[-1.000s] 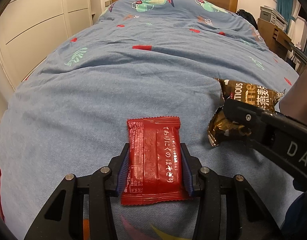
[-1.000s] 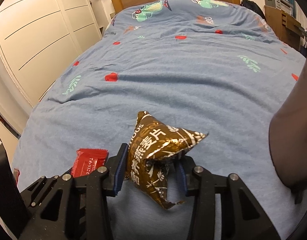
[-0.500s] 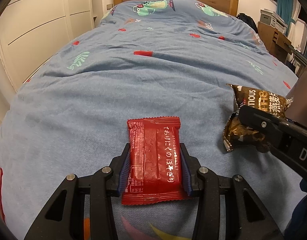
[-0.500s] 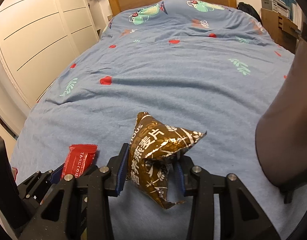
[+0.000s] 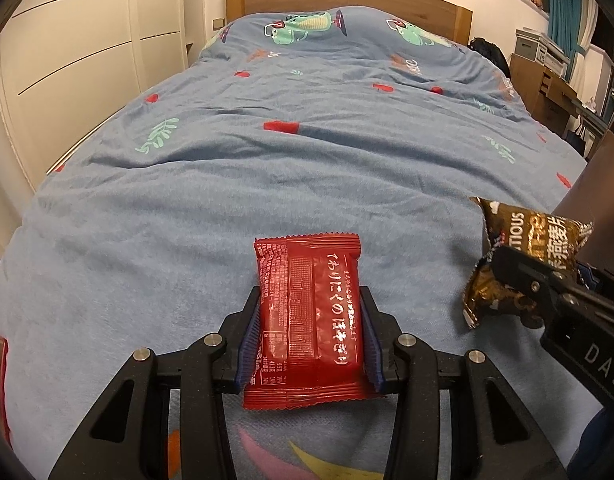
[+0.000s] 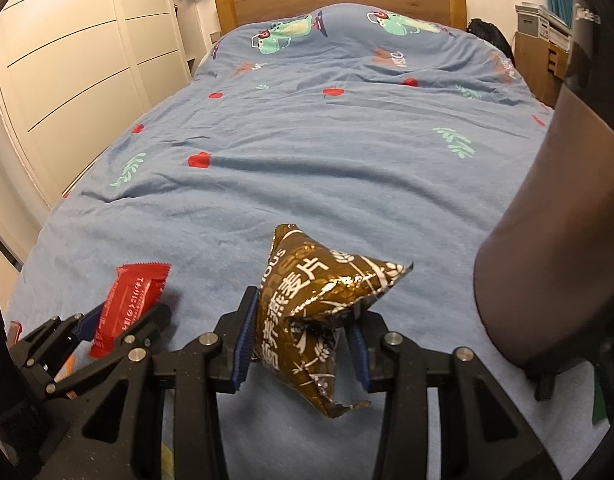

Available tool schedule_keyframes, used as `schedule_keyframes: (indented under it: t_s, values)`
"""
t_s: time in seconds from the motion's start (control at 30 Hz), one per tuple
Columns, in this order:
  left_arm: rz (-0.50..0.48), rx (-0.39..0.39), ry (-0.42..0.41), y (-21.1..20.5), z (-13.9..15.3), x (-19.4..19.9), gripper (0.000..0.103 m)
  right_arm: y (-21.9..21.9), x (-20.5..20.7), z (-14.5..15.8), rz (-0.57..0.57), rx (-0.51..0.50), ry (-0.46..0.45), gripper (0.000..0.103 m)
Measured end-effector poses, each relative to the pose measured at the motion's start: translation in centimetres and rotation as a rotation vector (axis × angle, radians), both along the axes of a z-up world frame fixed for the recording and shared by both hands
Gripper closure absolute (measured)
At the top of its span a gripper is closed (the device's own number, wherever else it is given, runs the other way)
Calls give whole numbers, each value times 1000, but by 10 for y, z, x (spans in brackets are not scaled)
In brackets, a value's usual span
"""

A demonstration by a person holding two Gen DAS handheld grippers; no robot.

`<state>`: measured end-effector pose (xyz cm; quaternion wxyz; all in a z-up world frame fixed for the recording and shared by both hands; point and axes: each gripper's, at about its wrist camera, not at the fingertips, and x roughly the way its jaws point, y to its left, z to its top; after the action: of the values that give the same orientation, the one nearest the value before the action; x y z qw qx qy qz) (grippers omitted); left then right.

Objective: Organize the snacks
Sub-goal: 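Lift both held snacks and carry them toward the green tray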

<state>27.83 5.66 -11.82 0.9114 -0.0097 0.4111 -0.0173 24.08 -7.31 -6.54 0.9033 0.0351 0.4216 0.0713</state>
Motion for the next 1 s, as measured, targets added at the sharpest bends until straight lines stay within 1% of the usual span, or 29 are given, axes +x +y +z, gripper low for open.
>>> schedule_keyframes:
  t_s: [0.23,1.0]
  values:
    - [1,-11,-8,1,4,-1,64,-3,-13,5,10,-36,-5,89]
    - [-26,-17,-29,-7,15,-16,64,-15,-60,10,34,-71,28,89]
